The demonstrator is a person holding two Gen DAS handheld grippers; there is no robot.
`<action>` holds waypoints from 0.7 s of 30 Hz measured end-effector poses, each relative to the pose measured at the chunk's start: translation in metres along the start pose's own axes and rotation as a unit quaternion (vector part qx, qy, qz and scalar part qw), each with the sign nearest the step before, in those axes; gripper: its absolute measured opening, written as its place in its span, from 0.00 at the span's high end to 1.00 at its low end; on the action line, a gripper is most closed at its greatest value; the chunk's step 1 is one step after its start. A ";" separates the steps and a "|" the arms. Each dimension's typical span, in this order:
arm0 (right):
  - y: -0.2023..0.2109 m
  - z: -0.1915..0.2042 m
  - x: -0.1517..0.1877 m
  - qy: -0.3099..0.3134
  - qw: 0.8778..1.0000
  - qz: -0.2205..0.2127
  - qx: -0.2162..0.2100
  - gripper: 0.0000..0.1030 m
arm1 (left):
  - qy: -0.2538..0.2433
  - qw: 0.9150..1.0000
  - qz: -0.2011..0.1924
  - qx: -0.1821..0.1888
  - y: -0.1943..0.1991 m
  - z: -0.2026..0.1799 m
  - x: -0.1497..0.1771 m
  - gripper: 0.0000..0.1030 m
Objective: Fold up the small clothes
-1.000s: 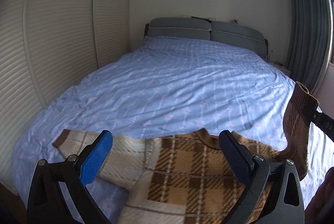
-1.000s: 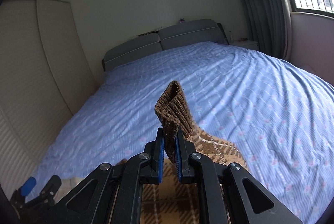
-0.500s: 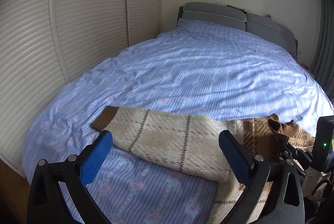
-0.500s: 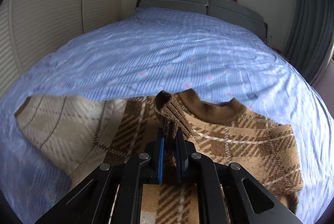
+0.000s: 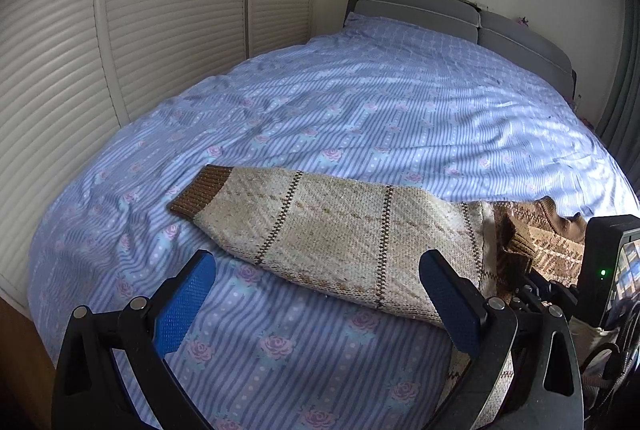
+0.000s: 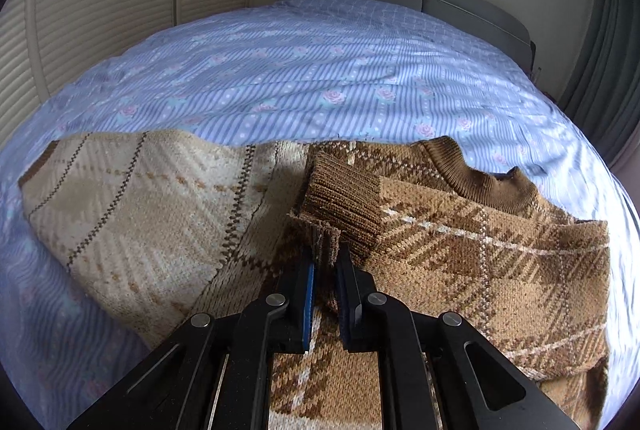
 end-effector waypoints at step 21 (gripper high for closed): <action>0.094 -0.190 0.083 -0.188 0.980 -0.042 0.047 0.54 | -0.051 0.997 0.004 0.054 0.007 -0.112 0.026 0.00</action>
Point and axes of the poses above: each gripper's, at about its wrist camera, not at the fingertips, and y roughly against the way its jaws point, z to its left, x to its underside, the point moved 3 cm from there along -y, roughly the way its jaws point, and after that the axes turned 6 degrees about x, right-handed, at the moved point
